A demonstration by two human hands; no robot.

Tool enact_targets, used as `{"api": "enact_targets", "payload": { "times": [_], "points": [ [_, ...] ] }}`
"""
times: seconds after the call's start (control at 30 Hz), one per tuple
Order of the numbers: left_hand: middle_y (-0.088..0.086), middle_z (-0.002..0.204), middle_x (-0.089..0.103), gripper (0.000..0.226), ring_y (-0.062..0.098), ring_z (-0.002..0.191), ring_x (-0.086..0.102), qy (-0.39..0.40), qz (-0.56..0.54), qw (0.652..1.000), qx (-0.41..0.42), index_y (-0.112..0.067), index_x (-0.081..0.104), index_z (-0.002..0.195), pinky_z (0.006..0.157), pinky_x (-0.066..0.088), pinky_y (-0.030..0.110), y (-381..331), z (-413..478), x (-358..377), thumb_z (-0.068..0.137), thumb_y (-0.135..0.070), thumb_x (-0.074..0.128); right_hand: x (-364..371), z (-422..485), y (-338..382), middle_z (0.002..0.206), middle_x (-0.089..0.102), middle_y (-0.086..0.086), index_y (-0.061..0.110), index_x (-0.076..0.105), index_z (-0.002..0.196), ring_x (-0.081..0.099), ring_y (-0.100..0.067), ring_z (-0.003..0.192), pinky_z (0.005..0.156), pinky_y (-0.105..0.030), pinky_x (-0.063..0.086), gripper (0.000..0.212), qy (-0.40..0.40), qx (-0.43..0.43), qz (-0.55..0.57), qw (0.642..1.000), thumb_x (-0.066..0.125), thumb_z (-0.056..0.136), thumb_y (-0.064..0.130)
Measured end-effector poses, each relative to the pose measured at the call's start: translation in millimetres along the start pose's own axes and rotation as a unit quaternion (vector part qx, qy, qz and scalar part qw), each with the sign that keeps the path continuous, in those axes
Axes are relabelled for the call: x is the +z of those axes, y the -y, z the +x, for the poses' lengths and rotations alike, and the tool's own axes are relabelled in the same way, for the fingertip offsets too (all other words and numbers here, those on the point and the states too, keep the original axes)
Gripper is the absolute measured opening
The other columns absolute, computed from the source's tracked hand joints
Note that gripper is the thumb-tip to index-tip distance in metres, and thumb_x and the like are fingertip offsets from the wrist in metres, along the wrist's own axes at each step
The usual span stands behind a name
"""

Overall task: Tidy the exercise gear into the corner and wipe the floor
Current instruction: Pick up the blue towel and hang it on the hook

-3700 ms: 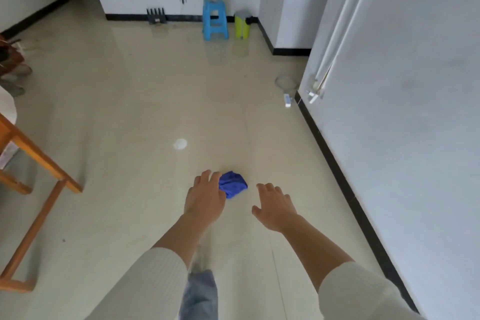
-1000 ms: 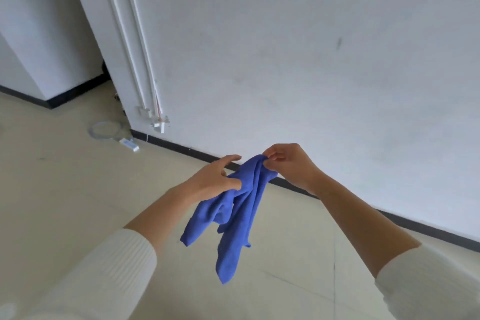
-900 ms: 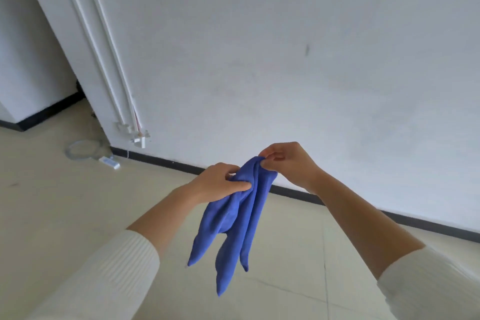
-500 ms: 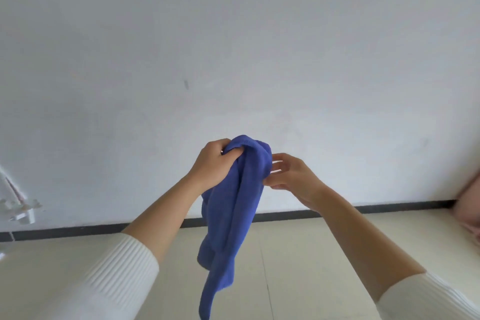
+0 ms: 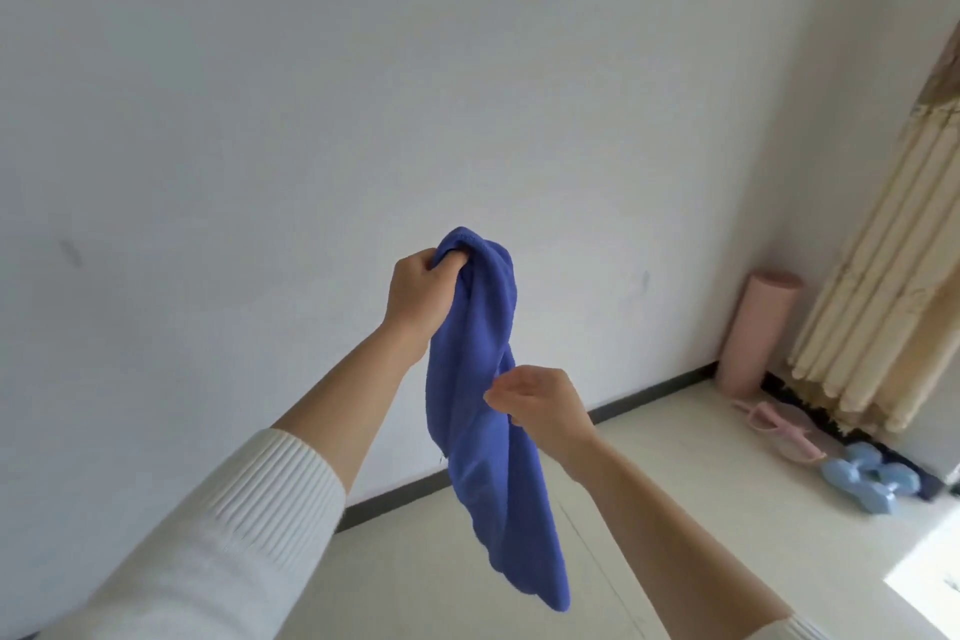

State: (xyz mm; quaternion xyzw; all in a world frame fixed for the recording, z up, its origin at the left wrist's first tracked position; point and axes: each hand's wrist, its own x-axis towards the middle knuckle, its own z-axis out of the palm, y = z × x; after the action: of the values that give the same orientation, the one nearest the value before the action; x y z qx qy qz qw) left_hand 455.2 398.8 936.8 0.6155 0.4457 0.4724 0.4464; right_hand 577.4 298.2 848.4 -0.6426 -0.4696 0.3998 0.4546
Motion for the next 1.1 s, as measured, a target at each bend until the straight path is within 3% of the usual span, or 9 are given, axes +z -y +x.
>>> {"api": "enact_targets", "payload": {
  "times": [0.07,0.17,0.3,0.4,0.5,0.6,0.7,0.9,1.1],
  "points": [
    [0.001,0.069,0.054,0.025,0.014,0.066,0.053,0.008,-0.019,1.0,-0.011,-0.01,0.059,0.076,0.061,0.043,0.026,0.4,22.0,36.1,0.088,-0.032,0.056,-32.4,21.1,-10.2,0.06,0.054,-0.006,0.004,0.06,0.067,0.049,-0.016,0.059,0.062,-0.038,0.044,0.013,-0.064,0.004,0.019,0.998,0.061,0.073,0.016],
    [-0.002,0.069,0.056,0.025,0.014,0.066,0.056,0.016,-0.043,0.998,-0.036,-0.013,0.058,0.071,0.06,0.044,0.024,5.7,55.7,90.3,0.089,-0.031,0.054,-88.8,52.7,-20.1,0.077,0.067,-0.016,0.006,0.065,0.079,0.061,-0.019,0.071,0.076,-0.046,0.055,0.018,-0.099,0.016,0.042,0.994,0.061,0.069,0.02],
    [0.003,0.072,0.057,0.023,0.017,0.069,0.057,0.055,-0.055,0.996,-0.044,-0.01,0.061,0.077,0.065,0.045,0.029,13.3,105.6,173.7,0.088,-0.029,0.054,-140.8,105.5,-34.7,0.076,0.062,-0.003,0.002,0.062,0.088,0.058,-0.015,0.071,0.067,-0.03,0.049,0.04,-0.06,0.045,0.016,0.997,0.071,0.071,0.037],
    [0.002,0.07,0.056,0.021,0.015,0.069,0.057,0.1,-0.059,0.993,-0.032,-0.01,0.061,0.079,0.065,0.046,0.028,11.8,148.4,238.6,0.088,-0.028,0.055,-174.6,157.6,-48.5,0.065,0.058,-0.004,0.007,0.059,0.071,0.051,-0.017,0.062,0.062,-0.03,0.044,0.025,-0.115,0.046,0.02,0.992,0.071,0.07,0.029],
    [0.002,0.072,0.06,0.027,0.015,0.069,0.059,0.113,-0.057,0.991,-0.031,-0.002,0.063,0.082,0.066,0.048,0.028,10.0,195.2,290.7,0.087,-0.028,0.056,-226.2,202.9,-58.4,0.068,0.067,-0.007,-0.002,0.062,0.078,0.062,-0.02,0.069,0.069,-0.034,0.05,0.019,-0.142,0.055,0.067,0.986,0.068,0.074,0.016],
    [0.003,0.074,0.06,0.031,0.017,0.071,0.059,0.105,-0.045,0.993,-0.03,-0.001,0.061,0.082,0.067,0.049,0.031,11.0,243.6,329.5,0.085,-0.032,0.057,-291.1,240.8,-61.2,0.078,0.069,-0.005,0.008,0.061,0.078,0.067,-0.019,0.077,0.076,-0.034,0.054,0.006,-0.163,0.041,0.086,0.982,0.064,0.082,0.012],
    [0.002,0.071,0.056,0.027,0.017,0.067,0.054,0.087,-0.02,0.996,-0.02,-0.009,0.054,0.074,0.063,0.044,0.029,16.0,285.1,360.8,0.086,-0.032,0.059,-358.5,280.4,-63.0,0.08,0.066,-0.007,0.012,0.057,0.079,0.065,-0.023,0.076,0.078,-0.041,0.057,0.009,-0.243,0.034,0.119,0.962,0.059,0.088,0.01],
    [0.003,0.076,0.063,0.005,0.017,0.069,0.058,0.138,0.057,0.989,-0.004,-0.007,0.06,0.084,0.058,0.043,0.025,33.4,346.1,431.9,0.083,-0.013,0.06,-479.2,359.0,-36.7,0.071,0.06,-0.004,0.017,0.064,0.086,0.052,-0.019,0.067,0.061,-0.033,0.042,0.002,-0.315,-0.035,0.044,0.947,0.065,0.086,0.016],
    [0.009,0.099,0.068,0.033,0.022,0.087,0.063,0.298,0.127,0.942,-0.085,-0.008,0.065,0.099,0.075,0.048,0.035,41.0,395.3,536.1,0.069,-0.021,0.069,-597.5,423.7,-16.3,0.064,0.056,-0.002,0.02,0.068,0.082,0.05,-0.017,0.058,0.058,-0.028,0.043,0.004,-0.241,-0.083,-0.103,0.962,0.069,0.084,0.018]
  ]
}}
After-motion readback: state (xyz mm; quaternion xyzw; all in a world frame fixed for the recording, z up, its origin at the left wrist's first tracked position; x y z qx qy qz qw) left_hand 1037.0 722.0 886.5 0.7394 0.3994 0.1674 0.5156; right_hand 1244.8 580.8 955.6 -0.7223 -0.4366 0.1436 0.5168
